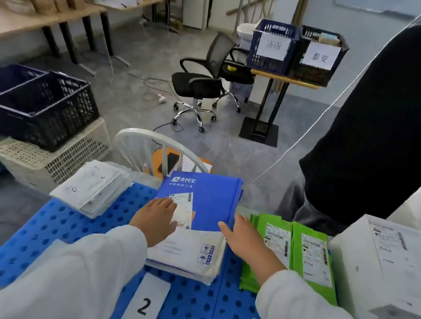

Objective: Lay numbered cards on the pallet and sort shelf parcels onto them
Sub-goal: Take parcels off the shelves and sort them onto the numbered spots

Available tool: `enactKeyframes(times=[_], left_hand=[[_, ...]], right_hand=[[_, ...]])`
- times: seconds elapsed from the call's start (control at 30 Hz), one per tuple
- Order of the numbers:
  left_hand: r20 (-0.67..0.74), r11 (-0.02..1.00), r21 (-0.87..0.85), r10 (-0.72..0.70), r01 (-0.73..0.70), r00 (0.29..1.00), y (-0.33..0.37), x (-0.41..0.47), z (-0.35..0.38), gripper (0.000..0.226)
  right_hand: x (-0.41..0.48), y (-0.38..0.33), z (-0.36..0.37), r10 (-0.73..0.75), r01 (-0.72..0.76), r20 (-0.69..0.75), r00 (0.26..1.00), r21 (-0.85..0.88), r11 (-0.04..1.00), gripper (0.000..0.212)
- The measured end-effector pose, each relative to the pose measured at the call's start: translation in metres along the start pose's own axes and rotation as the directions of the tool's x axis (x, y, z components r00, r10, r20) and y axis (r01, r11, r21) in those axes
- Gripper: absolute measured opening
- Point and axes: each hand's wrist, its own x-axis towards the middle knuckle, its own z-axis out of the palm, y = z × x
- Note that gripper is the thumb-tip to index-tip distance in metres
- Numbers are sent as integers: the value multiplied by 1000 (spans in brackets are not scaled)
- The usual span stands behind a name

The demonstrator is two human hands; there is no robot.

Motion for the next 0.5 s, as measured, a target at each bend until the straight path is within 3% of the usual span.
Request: enactKeyframes(times=[0.13, 0.27, 0.33, 0.4, 0.5], left_hand=[[45, 983, -160, -85, 91, 995, -45, 33, 25, 40], [211, 903, -360, -165, 234, 963, -68, 56, 51, 49], [268, 772, -534, -232, 344, 935, -70, 65, 62, 49], [331, 562, -683, -330, 466, 884, -68, 71, 71, 43], [412, 342, -758, -410, 556, 814, -62, 76, 82, 45]], right_hand=[[30, -14, 28, 167, -160, -11, 986, 230, 960, 52], [43, -10, 48, 344, -323, 46, 938, 478, 817, 47], [50, -7, 50, 384, -367, 77, 920, 512, 777, 42], [58, -8, 49, 410, -404, 107, 906, 515, 756, 42], [64, -12, 47, 457, -471, 171, 873, 534, 702, 43]])
